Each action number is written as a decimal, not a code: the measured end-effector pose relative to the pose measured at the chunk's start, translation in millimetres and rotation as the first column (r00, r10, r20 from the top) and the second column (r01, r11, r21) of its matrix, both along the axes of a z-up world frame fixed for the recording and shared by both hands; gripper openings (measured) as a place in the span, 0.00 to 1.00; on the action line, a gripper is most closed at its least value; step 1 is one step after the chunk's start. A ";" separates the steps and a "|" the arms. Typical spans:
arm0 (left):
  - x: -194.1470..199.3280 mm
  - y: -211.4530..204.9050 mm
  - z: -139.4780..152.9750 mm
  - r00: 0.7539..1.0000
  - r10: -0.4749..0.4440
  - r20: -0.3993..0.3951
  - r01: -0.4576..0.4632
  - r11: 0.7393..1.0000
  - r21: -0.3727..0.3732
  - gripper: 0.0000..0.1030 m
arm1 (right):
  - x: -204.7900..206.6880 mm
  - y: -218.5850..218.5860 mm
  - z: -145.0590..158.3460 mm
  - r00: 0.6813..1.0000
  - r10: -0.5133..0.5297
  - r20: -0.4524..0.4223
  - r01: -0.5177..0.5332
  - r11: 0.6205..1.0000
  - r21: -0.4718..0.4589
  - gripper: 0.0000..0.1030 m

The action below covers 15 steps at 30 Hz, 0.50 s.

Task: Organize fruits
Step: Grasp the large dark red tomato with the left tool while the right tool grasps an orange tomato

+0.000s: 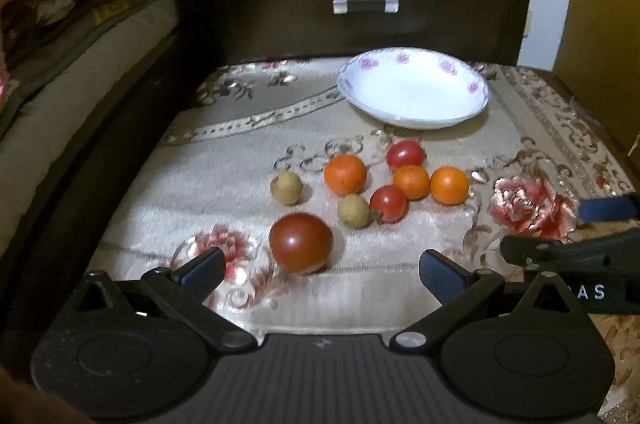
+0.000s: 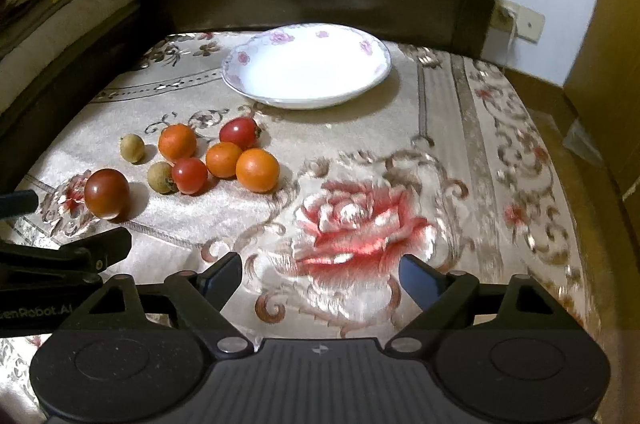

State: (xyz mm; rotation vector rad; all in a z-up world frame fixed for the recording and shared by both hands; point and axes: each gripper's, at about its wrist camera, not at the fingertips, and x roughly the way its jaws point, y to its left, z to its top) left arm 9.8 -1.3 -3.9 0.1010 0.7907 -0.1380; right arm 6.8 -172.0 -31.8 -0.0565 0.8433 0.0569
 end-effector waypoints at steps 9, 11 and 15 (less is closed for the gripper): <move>19.4 -1.6 3.0 0.994 -0.106 0.019 0.105 0.992 0.076 1.00 | 25.6 5.9 11.0 0.983 0.175 0.057 -0.173 0.984 -0.033 0.73; 26.2 0.6 -1.5 0.993 -0.120 0.008 0.118 0.988 0.095 1.00 | 34.5 9.6 7.9 0.973 0.225 0.044 -0.223 0.974 -0.036 0.70; 41.8 8.2 -10.2 0.992 -0.127 -0.019 0.128 0.989 0.076 0.94 | 48.5 15.4 1.4 0.955 0.295 0.017 -0.295 0.955 -0.029 0.63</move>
